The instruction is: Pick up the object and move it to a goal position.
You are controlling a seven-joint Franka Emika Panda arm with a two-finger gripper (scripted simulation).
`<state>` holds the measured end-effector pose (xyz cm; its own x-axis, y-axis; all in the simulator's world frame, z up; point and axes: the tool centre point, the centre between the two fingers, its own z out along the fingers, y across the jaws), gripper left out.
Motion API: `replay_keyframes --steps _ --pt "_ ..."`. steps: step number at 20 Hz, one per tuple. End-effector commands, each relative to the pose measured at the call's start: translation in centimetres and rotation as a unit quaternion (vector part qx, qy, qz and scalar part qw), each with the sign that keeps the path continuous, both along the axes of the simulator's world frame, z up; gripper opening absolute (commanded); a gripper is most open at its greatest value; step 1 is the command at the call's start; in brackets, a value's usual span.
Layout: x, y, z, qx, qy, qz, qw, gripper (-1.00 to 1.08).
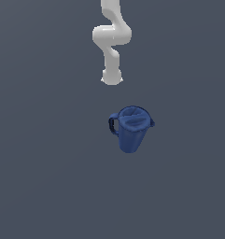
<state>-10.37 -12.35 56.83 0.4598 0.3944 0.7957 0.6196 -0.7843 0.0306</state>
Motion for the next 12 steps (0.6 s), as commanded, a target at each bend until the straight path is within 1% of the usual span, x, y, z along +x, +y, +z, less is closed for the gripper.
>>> replay_keyframes --steps 1,6,12 --pt "-0.1 -1.3 -0.2 0.017 -0.026 0.016 0.9994 0.28" --pt "0.2 -3.6 -1.6 0.052 -0.07 0.045 0.9952 0.28" --pt "1.2 -5.6 -5.0 0.098 -0.114 0.075 0.9858 0.28"
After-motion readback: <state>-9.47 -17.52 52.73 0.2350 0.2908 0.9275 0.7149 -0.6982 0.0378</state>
